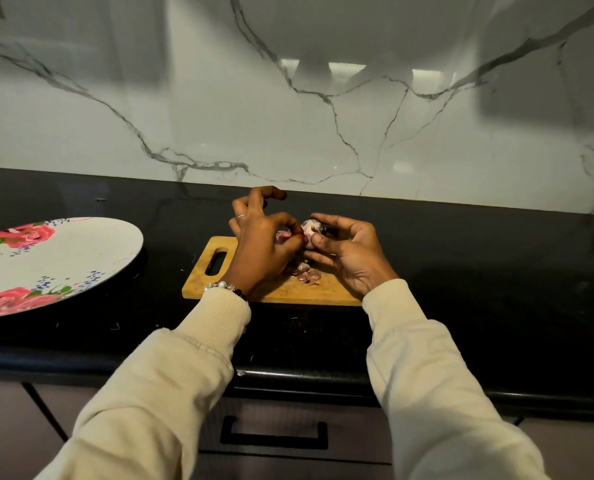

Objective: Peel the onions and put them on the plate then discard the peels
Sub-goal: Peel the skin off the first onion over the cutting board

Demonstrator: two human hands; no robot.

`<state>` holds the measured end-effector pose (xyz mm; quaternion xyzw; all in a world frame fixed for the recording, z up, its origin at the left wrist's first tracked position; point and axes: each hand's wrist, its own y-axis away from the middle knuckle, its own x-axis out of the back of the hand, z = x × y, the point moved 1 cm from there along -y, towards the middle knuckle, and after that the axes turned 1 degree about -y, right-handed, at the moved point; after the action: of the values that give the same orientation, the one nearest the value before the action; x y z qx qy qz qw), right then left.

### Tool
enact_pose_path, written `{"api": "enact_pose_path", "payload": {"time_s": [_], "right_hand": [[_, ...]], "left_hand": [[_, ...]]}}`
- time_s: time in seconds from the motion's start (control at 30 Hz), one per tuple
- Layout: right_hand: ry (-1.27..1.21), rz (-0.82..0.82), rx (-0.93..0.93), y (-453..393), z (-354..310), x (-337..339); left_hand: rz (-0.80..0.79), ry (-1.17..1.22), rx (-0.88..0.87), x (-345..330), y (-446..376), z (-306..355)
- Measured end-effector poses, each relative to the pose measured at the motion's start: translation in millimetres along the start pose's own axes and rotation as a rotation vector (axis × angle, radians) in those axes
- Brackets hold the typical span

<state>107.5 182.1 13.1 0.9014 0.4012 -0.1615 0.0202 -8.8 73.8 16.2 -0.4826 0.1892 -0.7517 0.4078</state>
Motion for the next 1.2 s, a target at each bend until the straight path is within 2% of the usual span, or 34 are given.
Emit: {"api": "enact_pose_path", "payload": {"time_s": [0.23, 0.33, 0.57, 0.9, 1.2], "right_hand": [[0.066, 0.029, 0.003, -0.5, 3.1, -0.2], [0.031, 0.052, -0.007, -1.4, 3.6, -1.7], [-0.114, 0.068, 0.009, -1.4, 0.6, -0.8], [-0.064, 0.029, 0.017, -0.1, 0.6, -1.4], [0.040, 0.028, 0.008, -0.1, 3.6, -1.1]], "left_hand": [[-0.070, -0.074, -0.099, -3.2, 4.5, 3.1], [-0.032, -0.131, -0.142, -4.0, 6.0, 4.3], [0.123, -0.040, -0.006, 2.0, -0.6, -0.6], [0.093, -0.036, -0.010, -1.3, 0.5, 1.8], [-0.011, -0.062, -0.033, -3.9, 3.0, 2.3]]}}
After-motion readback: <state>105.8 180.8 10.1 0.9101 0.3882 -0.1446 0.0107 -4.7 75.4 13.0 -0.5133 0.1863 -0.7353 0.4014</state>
